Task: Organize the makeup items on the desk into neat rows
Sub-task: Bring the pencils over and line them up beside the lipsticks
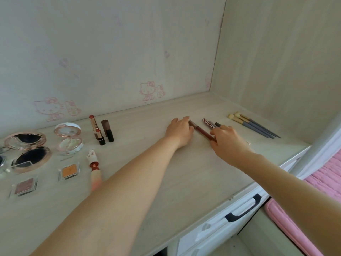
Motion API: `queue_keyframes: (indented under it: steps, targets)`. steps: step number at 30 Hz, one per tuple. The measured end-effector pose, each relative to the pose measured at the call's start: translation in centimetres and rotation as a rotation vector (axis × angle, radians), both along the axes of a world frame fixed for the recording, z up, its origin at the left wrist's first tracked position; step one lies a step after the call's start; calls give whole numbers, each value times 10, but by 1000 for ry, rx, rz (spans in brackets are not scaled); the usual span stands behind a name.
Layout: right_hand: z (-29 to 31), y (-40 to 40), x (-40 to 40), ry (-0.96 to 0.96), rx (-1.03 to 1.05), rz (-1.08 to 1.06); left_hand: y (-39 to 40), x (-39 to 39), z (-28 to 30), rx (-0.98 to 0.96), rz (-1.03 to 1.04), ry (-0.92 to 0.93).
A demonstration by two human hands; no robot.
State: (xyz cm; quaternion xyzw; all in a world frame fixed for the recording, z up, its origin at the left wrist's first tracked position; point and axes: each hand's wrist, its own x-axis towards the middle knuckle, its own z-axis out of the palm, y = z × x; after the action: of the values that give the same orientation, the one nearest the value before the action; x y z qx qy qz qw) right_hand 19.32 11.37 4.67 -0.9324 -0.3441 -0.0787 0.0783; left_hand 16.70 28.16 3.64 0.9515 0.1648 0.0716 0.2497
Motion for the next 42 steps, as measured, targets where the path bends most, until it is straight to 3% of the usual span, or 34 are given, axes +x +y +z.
queue_keyframes:
  steps: [8,12,16,20,26,33,42]
  targets:
    - [1,3,-9,-7,48,-26,4,-5,-1,-214,52,-98]
    - [7,4,-23,40,188,-22,7,-22,6,-356,96,-183]
    - [14,6,-43,66,283,-5,11,-43,18,-583,220,-327]
    - [20,11,-71,80,341,46,16,-74,31,-972,314,-458]
    - [29,30,-119,116,434,124,35,-133,46,-1371,321,-484]
    - [35,53,-175,247,552,147,55,-199,42,-1496,297,-526]
    - [33,85,-241,593,595,211,90,-287,44,-1414,378,-624]
